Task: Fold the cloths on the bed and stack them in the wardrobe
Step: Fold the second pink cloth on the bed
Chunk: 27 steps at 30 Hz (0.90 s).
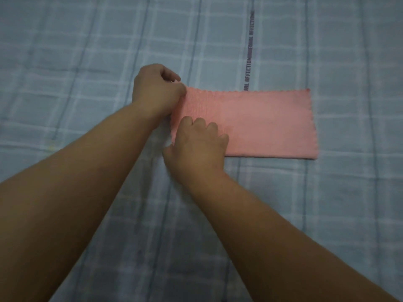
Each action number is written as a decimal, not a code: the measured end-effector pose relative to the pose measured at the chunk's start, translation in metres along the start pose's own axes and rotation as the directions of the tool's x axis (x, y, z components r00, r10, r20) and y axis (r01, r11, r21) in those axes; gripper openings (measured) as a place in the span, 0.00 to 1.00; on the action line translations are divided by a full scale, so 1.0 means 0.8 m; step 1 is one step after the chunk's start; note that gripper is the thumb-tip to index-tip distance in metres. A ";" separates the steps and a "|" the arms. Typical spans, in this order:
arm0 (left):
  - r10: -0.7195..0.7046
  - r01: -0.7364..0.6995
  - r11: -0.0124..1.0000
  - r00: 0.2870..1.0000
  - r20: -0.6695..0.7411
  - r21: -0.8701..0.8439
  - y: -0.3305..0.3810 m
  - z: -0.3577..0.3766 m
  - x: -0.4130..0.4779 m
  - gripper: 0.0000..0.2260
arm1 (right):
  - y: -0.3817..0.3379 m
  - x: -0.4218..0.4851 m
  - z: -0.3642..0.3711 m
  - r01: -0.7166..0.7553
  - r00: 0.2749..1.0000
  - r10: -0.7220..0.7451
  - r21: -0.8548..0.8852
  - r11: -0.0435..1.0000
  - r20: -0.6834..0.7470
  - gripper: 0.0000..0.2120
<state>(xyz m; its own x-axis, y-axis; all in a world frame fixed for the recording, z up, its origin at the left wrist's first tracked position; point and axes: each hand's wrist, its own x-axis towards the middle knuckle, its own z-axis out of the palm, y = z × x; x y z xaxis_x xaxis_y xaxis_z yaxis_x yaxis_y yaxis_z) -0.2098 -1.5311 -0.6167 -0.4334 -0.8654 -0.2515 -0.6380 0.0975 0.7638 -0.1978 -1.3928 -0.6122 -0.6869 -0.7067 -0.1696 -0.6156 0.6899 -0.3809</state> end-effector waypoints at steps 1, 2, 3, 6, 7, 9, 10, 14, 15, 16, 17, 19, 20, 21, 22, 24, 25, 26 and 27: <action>0.003 -0.003 1.000 1.000 0.005 -0.020 0.004 0.000 -0.001 0.05 | 0.003 0.000 -0.006 0.003 1.000 -0.004 0.039 0.999 0.020 0.14; 0.008 -0.007 0.999 1.000 0.013 -0.041 0.009 -0.001 -0.002 0.06 | 0.007 0.000 -0.013 0.007 0.999 -0.009 0.082 0.997 0.032 0.12; 0.012 -0.011 0.998 1.000 0.022 -0.058 0.014 -0.001 -0.004 0.07 | 0.013 -0.001 -0.021 0.007 0.999 -0.012 0.122 0.992 0.036 0.09; 0.026 -0.020 0.994 0.998 0.057 -0.107 0.033 -0.001 -0.012 0.07 | 0.030 -0.008 -0.045 -0.022 1.000 0.019 0.199 0.980 0.021 0.09; 0.027 -0.018 0.992 0.997 0.070 -0.129 0.039 -0.001 -0.014 0.08 | 0.036 -0.012 -0.051 -0.040 0.999 0.039 0.223 0.974 0.007 0.10; 0.047 -0.033 0.989 0.995 0.093 -0.144 0.055 0.004 -0.019 0.09 | 0.051 -0.020 -0.060 -0.066 0.997 0.075 0.292 0.954 -0.021 0.11; 0.067 -0.052 0.989 0.992 0.106 -0.140 0.063 0.008 -0.021 0.09 | 0.060 -0.024 -0.064 -0.082 0.995 0.098 0.338 0.938 -0.033 0.10; 0.171 -0.146 0.979 0.970 0.175 -0.143 0.100 0.035 -0.032 0.08 | 0.099 -0.037 -0.081 -0.160 0.969 0.227 0.461 0.873 -0.094 0.11; 0.190 -0.161 0.975 0.962 0.198 -0.151 0.109 0.044 -0.035 0.07 | 0.110 -0.040 -0.085 -0.185 0.958 0.267 0.484 0.856 -0.106 0.12; 0.204 -0.170 0.972 0.953 0.224 -0.163 0.118 0.055 -0.038 0.07 | 0.122 -0.042 -0.088 -0.209 0.945 0.307 0.506 0.837 -0.117 0.12; 0.213 -0.173 0.969 0.945 0.248 -0.175 0.124 0.064 -0.041 0.08 | 0.133 -0.043 -0.091 -0.232 0.931 0.343 0.528 0.817 -0.123 0.12; 0.214 -0.161 0.969 0.923 0.318 -0.185 0.137 0.083 -0.049 0.07 | 0.158 -0.045 -0.094 -0.282 0.902 0.417 0.578 0.765 -0.112 0.10; 0.211 -0.152 0.971 0.908 0.361 -0.185 0.142 0.091 -0.053 0.07 | 0.169 -0.046 -0.095 -0.304 0.889 0.446 0.599 0.741 -0.101 0.09; 0.209 -0.149 0.973 0.890 0.406 -0.175 0.146 0.099 -0.057 0.07 | 0.179 -0.048 -0.096 -0.322 0.876 0.473 0.616 0.719 -0.094 0.08; 0.214 -0.164 0.975 0.871 0.443 -0.148 0.149 0.107 -0.061 0.09 | 0.188 -0.049 -0.098 -0.337 0.863 0.497 0.632 0.697 -0.088 0.08; 0.250 -0.249 0.966 0.846 0.470 -0.067 0.152 0.124 -0.066 0.12 | 0.204 -0.051 -0.102 -0.363 0.840 0.538 0.658 0.660 -0.076 0.06; 0.277 -0.296 0.955 0.843 0.461 -0.033 0.153 0.132 -0.068 0.12 | 0.212 -0.052 -0.104 -0.378 0.831 0.553 0.658 0.651 -0.070 0.05; 0.302 -0.332 0.943 0.844 0.444 -0.012 0.154 0.140 -0.069 0.11 | 0.219 -0.052 -0.106 -0.394 0.825 0.562 0.648 0.652 -0.064 0.05; 0.320 -0.354 0.935 0.845 0.428 0.001 0.153 0.148 -0.070 0.10 | 0.225 -0.053 -0.106 -0.409 0.822 0.566 0.632 0.658 -0.059 0.06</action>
<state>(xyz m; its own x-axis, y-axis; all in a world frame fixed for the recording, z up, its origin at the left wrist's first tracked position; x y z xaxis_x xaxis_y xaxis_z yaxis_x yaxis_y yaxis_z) -0.3392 -1.4126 -0.5794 -0.8426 -0.4902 -0.2229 -0.4440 0.3981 0.8028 -0.3124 -1.2256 -0.5966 -0.9360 -0.1809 -0.3018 0.1194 0.6437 -0.7559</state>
